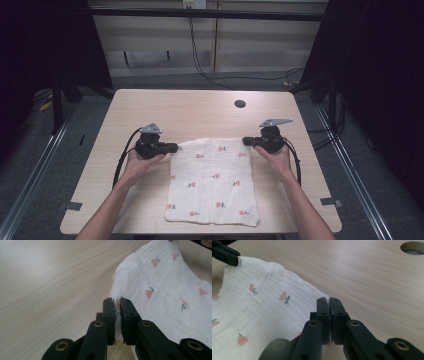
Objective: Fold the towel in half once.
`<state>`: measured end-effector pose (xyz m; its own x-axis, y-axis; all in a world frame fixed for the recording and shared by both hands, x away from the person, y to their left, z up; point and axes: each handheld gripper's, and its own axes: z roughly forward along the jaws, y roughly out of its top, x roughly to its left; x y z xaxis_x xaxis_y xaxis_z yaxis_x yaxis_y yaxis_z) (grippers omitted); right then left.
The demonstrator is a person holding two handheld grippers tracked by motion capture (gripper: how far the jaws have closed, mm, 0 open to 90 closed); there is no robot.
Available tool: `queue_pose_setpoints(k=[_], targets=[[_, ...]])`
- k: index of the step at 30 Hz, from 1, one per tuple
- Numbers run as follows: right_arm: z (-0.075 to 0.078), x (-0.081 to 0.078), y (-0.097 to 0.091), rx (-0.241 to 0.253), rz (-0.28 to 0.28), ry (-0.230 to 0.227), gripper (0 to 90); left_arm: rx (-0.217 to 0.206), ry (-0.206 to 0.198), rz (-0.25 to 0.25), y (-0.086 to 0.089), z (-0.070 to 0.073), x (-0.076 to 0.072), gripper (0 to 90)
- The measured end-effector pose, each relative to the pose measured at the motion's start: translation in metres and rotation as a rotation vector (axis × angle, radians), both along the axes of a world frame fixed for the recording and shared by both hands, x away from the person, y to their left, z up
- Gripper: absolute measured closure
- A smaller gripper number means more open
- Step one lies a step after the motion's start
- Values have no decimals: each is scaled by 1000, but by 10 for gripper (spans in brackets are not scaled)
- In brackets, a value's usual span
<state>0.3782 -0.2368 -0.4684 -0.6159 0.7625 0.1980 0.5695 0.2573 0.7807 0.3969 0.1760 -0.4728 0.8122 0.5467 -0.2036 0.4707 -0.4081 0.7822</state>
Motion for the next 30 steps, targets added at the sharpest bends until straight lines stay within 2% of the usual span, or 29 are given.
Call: queue_pose_setpoints(k=[2, 4, 9, 15, 18, 20, 21, 25, 28, 30], targets=[[5, 3, 0, 1, -10, -1, 876, -8, -8, 7, 1, 4, 0, 833], [11, 7, 2, 3, -12, -15, 876, -26, -38, 12, 1, 14, -1, 833], [22, 12, 2, 30, -21, -31, 876, -32, -63, 1, 1, 24, 1, 834], [24, 11, 6, 50, 16, -42, 876, -30, -68, 20, 8, 27, 2, 835], [26, 14, 5, 67, 0, -46, 876, -28, -73, 23, 9, 29, 4, 835], [30, 15, 4, 80, -8, -60, 876, -38, -82, 28, 10, 33, 6, 835], [33, 15, 4, 86, -10, -70, 877, -64, -89, 34, 12, 38, 8, 835], [40, 16, 3, 87, -14, -85, 877, -97, -76, 27, 14, 42, 15, 837], [45, 18, 2, 96, -31, -90, 877, -77, -83, 35, 14, 44, 18, 839], [49, 20, 2, 86, -39, -94, 877, -64, -97, 35, 12, 48, 19, 839]])
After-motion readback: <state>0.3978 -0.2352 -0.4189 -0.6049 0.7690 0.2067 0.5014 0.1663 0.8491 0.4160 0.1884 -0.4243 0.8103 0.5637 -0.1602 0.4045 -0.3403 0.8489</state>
